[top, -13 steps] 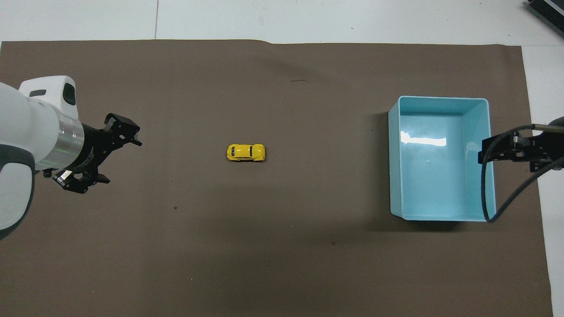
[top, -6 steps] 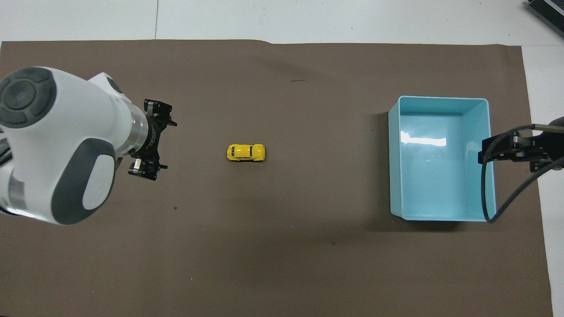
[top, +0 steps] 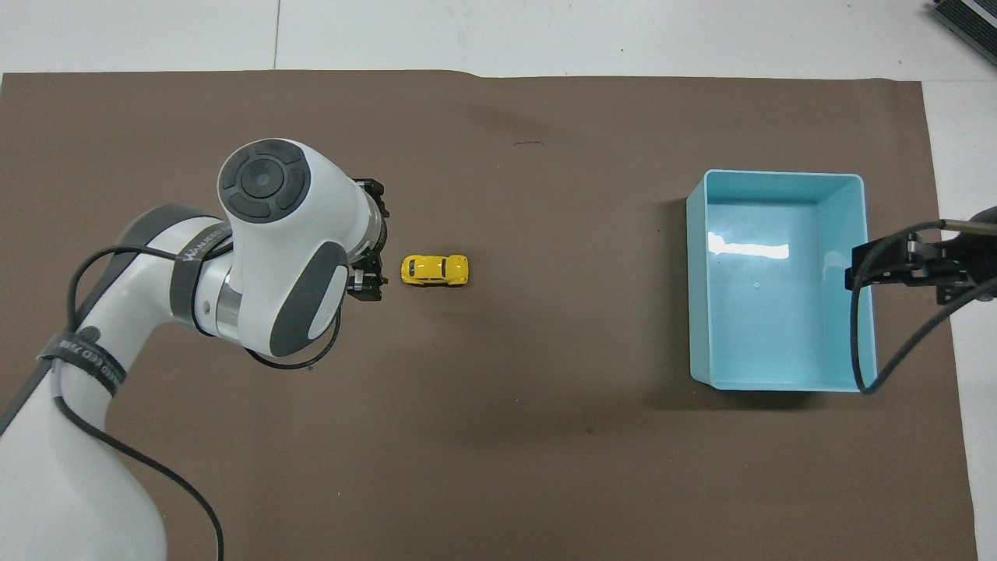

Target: Wind up and store yellow beetle car

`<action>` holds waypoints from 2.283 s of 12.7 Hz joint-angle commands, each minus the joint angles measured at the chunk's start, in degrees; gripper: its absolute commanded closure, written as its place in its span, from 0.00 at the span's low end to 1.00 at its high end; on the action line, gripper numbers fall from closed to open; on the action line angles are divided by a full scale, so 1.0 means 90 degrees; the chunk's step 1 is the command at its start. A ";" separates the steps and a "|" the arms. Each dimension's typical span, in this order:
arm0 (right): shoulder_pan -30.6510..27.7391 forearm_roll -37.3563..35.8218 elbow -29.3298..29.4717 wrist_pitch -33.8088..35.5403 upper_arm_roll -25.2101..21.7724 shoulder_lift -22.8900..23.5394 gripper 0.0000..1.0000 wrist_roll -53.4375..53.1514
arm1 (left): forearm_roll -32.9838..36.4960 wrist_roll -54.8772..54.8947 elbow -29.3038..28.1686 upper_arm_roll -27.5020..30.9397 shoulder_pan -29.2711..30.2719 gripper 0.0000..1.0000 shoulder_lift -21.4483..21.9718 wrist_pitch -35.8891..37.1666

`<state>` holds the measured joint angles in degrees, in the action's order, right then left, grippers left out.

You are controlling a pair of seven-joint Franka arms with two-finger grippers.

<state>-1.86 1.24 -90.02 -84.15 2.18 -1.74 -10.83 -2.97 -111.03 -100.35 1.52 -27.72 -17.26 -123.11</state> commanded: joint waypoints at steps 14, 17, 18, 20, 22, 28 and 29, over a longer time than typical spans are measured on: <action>-0.0066 0.0175 -0.0037 -0.0005 0.0002 -0.0060 0.00 0.0109 | -0.0139 -0.0419 0.0017 0.0085 -0.0533 0.86 -0.0992 -0.0911; -0.0066 0.0175 -0.0037 -0.0015 -0.0007 -0.0060 0.00 0.0109 | -0.0159 -0.0056 -0.0081 0.0085 -0.0533 1.00 -0.0973 -0.0872; -0.0066 0.0175 -0.0037 -0.0015 -0.0007 -0.0060 0.00 0.0109 | -0.0159 -0.0046 -0.0081 0.0085 -0.0524 1.00 -0.0963 -0.0872; -0.0066 0.0175 -0.0037 -0.0015 0.0002 -0.0060 0.00 0.0099 | -0.0159 0.0051 -0.0129 0.0085 -0.0475 1.00 -0.0953 -0.0824; -0.0066 0.0175 -0.0037 -0.0005 -0.0007 -0.0060 0.00 0.0100 | -0.0159 0.0042 -0.0139 0.0085 -0.0436 1.00 -0.0953 -0.0833; -0.0066 0.0175 -0.0037 -0.0015 -0.0007 -0.0060 0.00 0.0109 | -0.0159 0.0245 -0.0276 0.0105 0.0071 1.00 -0.0944 -0.0834; -0.0066 0.0175 -0.0037 -0.0015 -0.0007 -0.0060 0.00 0.0109 | -0.0159 0.0266 -0.0276 0.0105 0.0101 1.00 -0.0944 -0.0843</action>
<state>-1.86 1.24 -90.02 -84.15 2.18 -1.74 -10.83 -4.05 -110.85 -101.20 2.17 -28.75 -24.95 -128.88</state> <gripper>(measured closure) 0.000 0.604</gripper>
